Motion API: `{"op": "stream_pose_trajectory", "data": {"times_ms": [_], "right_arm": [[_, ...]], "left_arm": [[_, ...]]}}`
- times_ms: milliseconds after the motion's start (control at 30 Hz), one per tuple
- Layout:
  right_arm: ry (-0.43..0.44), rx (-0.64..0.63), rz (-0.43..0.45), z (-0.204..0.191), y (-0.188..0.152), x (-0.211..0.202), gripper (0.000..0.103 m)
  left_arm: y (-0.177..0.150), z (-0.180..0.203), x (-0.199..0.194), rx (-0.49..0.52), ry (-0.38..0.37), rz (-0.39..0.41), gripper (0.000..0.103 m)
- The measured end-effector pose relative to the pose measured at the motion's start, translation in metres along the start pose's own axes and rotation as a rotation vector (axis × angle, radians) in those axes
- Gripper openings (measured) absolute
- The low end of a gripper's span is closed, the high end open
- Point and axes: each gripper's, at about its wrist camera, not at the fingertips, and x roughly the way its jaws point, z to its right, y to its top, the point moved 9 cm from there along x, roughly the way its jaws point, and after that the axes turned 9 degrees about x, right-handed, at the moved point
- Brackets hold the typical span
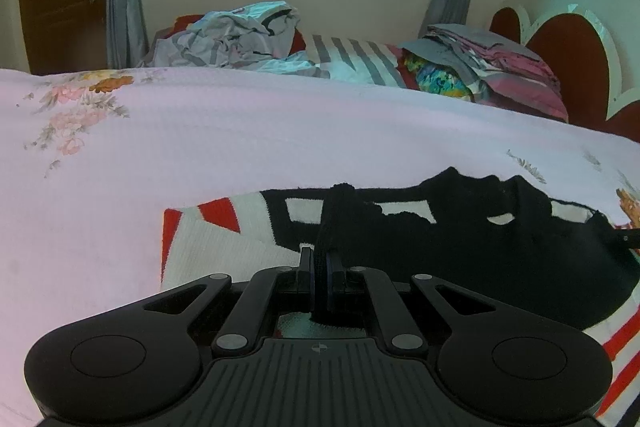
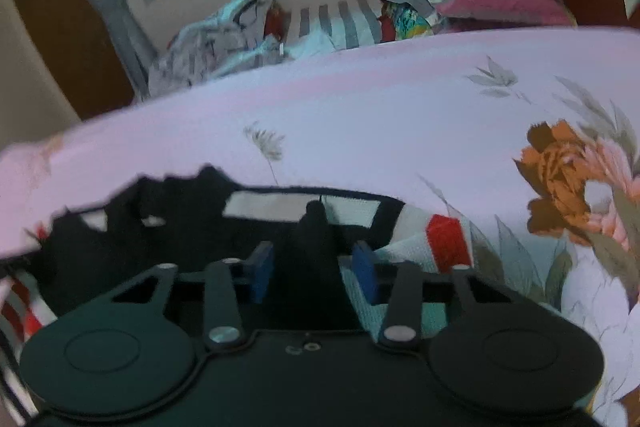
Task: Fold small clothes
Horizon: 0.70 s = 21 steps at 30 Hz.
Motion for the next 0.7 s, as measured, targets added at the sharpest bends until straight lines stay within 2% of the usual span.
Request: {"op": "stream_pose_trajectory", "data": {"times_ms": [67,167,267,367,467,633,700], "right_arm": [[0.004,-0.012,-0.006,-0.004,-0.003,0.001,0.006],[-0.018,-0.065,0.071,-0.010,0.000,-0.009,0.006],[-0.035,-0.056,0.178,-0.009,0.016,-0.023,0.005],[-0.053,-0.064,0.232,-0.007,0.029,-0.031,0.005],[-0.069,-0.065,0.228,-0.003,0.030,-0.026,0.005],[-0.127,-0.028,0.119,0.019,0.007,0.008,0.006],[-0.127,-0.024,0.118,0.018,0.005,0.008,0.008]], "left_arm": [[0.000,0.000,0.000,0.004,0.007,0.003,0.004],[0.001,-0.002,-0.002,-0.008,0.025,0.015,0.004],[0.003,-0.006,-0.004,-0.019,0.050,0.033,0.004],[0.007,-0.012,-0.005,-0.036,0.072,0.053,0.004],[0.007,-0.014,-0.001,-0.033,0.087,0.051,0.005],[-0.002,-0.014,0.005,-0.019,0.110,0.036,0.005],[0.000,-0.015,0.003,-0.045,0.095,0.025,0.005]]}}
